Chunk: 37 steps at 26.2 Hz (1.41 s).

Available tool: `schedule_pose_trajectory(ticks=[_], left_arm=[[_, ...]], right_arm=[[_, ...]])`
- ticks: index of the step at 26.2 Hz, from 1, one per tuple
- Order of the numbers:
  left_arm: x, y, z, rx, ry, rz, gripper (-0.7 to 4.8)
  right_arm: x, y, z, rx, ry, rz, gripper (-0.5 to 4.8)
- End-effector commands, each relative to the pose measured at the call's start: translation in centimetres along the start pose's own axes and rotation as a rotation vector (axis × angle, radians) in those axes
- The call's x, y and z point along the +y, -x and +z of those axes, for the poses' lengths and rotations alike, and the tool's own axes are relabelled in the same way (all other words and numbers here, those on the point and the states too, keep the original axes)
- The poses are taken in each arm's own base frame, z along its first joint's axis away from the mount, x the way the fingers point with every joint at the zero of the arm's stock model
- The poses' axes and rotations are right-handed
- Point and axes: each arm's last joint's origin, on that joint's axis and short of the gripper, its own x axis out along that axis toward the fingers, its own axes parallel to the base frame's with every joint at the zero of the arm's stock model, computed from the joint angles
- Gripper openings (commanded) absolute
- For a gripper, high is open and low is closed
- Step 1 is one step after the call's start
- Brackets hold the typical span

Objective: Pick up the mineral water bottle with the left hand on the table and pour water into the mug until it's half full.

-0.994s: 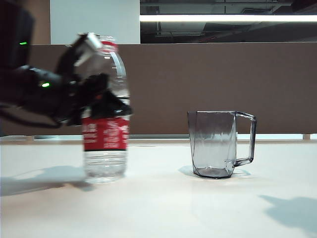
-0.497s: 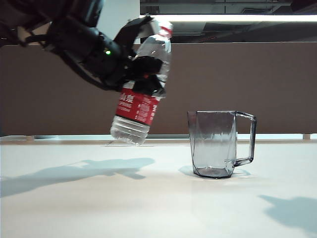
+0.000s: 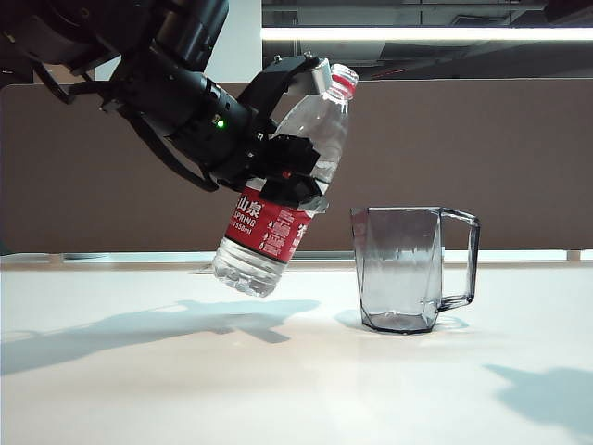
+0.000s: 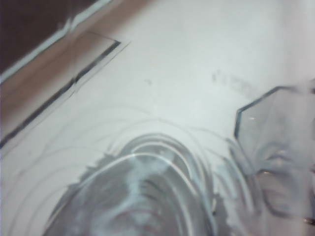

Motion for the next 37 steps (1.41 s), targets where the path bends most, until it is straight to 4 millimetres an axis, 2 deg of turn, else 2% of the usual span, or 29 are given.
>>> schedule_pose_trajectory(ticks=[1,10,18,26,31,37], left_arm=[[0.2,0.2,1.2,-0.083,-0.067,0.014,1.71],[-1.9,0.0,1.8,-0.042,-0.211,0.072,1.71],[-1.8,-0.5,1.4,0.029,-0.265,0.129,1.71],[-1.3,-1.3,2.5,0.047,-0.272,0.137,1.71],[-1.1,-1.5,3.6,0.07,-0.355,0.173,1.71],[-1.5,-1.5,3.6,0.097,-0.461,0.181,1.71]], right_arm=[[0.0,0.1,0.3,-0.021,-0.009,0.001,-0.02],[0.0,0.1,0.3,-0.021,-0.009,0.002,-0.02],[0.0,0.1,0.3,-0.021,-0.009,0.002,-0.02],[0.0,0.1,0.3,-0.021,-0.009,0.002,-0.02],[0.0,0.1,0.3,-0.021,-0.009,0.002,-0.02],[0.0,0.1,0.3,-0.021,-0.009,0.001,-0.02]])
